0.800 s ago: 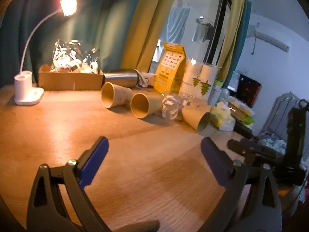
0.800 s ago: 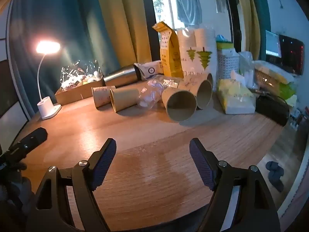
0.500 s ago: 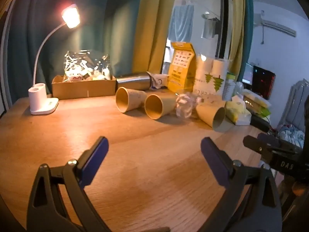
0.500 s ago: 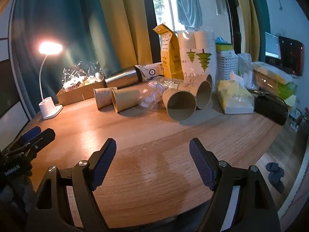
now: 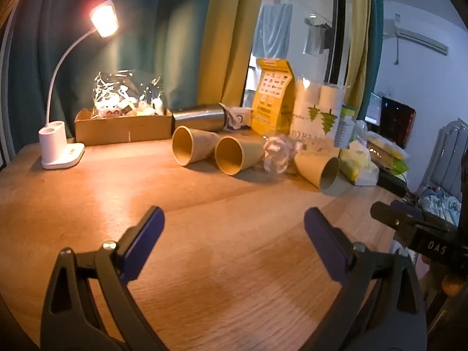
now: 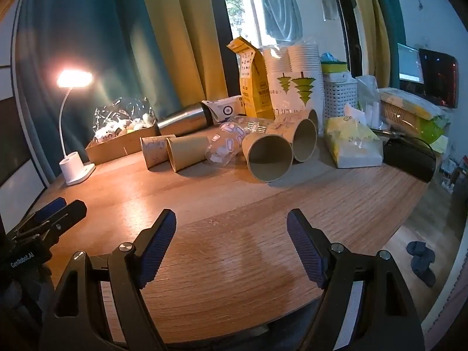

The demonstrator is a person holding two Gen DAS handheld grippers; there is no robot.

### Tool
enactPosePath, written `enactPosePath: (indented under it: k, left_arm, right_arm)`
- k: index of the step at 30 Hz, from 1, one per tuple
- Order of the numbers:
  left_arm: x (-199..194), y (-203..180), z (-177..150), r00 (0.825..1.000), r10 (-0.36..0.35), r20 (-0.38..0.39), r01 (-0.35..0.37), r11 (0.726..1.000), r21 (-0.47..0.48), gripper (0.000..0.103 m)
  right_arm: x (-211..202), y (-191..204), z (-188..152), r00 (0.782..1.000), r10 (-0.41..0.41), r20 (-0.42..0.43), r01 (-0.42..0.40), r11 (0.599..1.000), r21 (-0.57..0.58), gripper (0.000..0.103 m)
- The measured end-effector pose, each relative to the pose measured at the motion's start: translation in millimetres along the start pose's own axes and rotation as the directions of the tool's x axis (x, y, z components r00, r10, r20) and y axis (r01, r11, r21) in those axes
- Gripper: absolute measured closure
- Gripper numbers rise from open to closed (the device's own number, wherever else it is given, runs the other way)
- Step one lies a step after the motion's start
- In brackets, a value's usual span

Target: Flip cup upside down

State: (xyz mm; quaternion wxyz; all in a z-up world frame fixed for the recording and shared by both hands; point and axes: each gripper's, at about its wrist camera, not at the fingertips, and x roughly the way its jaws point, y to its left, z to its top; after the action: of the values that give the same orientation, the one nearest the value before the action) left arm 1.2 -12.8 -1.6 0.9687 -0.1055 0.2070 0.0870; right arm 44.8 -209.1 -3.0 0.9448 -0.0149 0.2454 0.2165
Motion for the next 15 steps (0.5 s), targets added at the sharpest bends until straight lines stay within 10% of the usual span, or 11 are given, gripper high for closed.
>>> enactPosePath:
  k: [15]
  left_arm:
    - [1.4, -4.1, -1.8, 1.000, 0.012, -0.005, -0.012, 1.000, 0.002, 0.006]
  right_arm:
    - [2.7, 4.5, -1.8, 1.000, 0.011, -0.004, -0.011, 1.000, -0.020, 0.022]
